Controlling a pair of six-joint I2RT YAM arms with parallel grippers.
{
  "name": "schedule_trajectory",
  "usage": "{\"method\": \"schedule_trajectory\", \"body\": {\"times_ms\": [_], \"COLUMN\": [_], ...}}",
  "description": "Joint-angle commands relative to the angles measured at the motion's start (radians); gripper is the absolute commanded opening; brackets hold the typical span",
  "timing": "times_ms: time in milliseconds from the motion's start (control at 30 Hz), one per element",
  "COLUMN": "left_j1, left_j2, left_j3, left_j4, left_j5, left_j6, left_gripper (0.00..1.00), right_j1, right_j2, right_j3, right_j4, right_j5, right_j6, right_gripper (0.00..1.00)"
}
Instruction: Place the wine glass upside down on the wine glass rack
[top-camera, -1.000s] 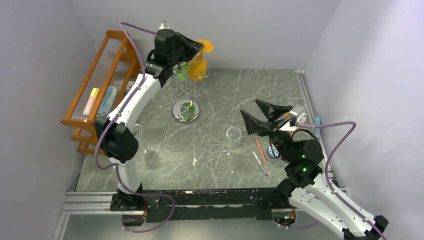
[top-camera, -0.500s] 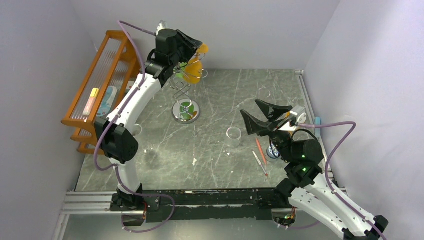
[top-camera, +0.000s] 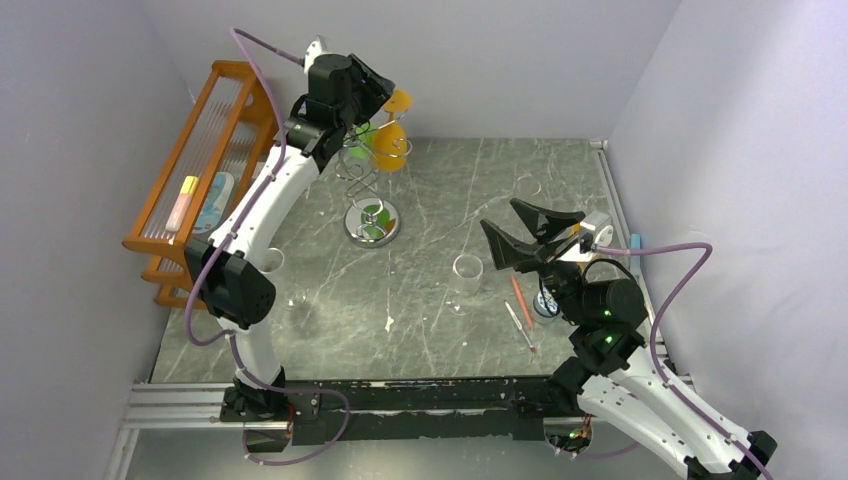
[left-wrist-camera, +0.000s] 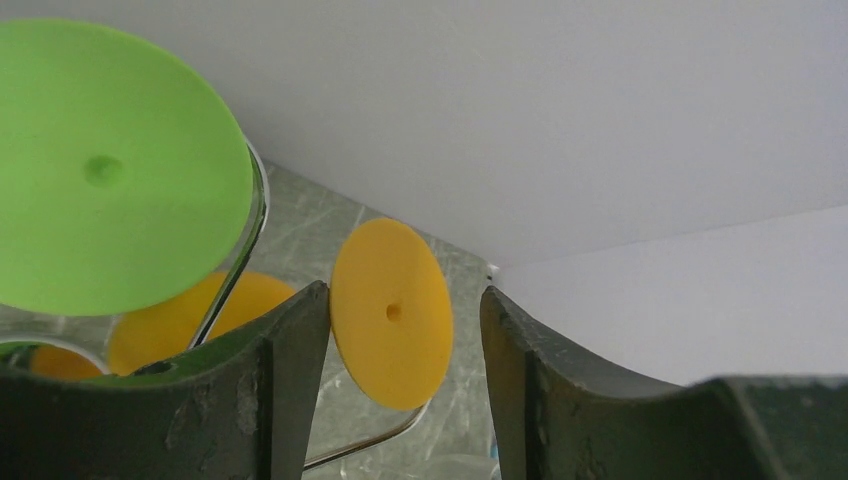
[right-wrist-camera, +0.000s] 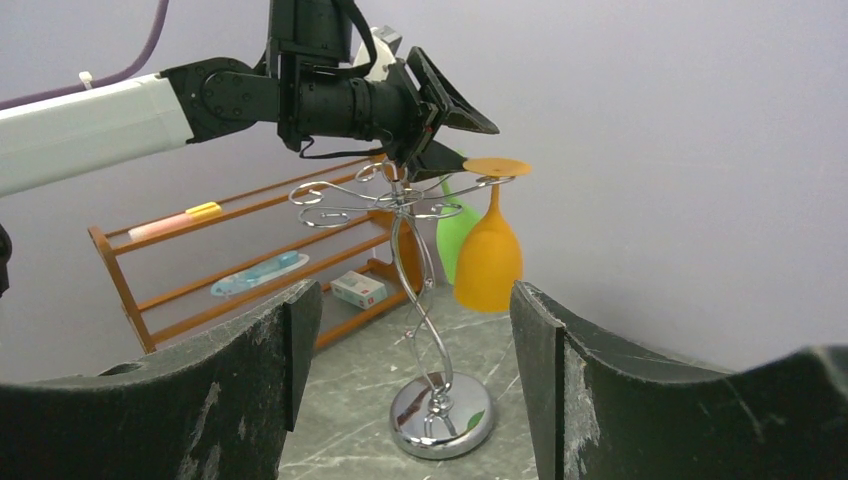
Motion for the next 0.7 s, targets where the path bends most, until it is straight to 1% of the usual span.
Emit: {"method": "schedule_trajectory", "body": {"times_ms": [0, 200, 367, 500, 667], "left_j1": [0.001, 0.001, 0.002, 0.001, 0.001], "left_j2": [-0.04, -0.056, -0.116, -0.146, -0.158], "left_j3": [0.031, 0.028, -0.028, -0.071, -0.099], "left_j4": [-0.049, -0.025, 0.091, 0.16, 0.167], "left_j5": [-0.077, -0.073, 0.021, 0.09, 0.098], "left_j6": [0.096, 0.17, 0.227, 0.225, 0.196], "left_gripper": [0.61, 0.61, 0.63, 0.61, 0.58], "right_j1": [0.001, 0.001, 0.001, 0.001, 0.001], "right_j2": [-0.007, -0.002, 0.002, 0.002, -0.002], "right_j3": [-0.003, -0.003, 0.009, 0.016, 0.018], "right_j4": [-0.003, -0.003, -0.029, -0.042, -0.051], "right_j5": [0.002, 0.003, 0.011, 0.021, 0.029], "right_j6": [0.005, 0.01, 0.025, 0.04, 0.048], "right_gripper": [0.73, 0.73, 0.73, 0.73, 0.73]}}
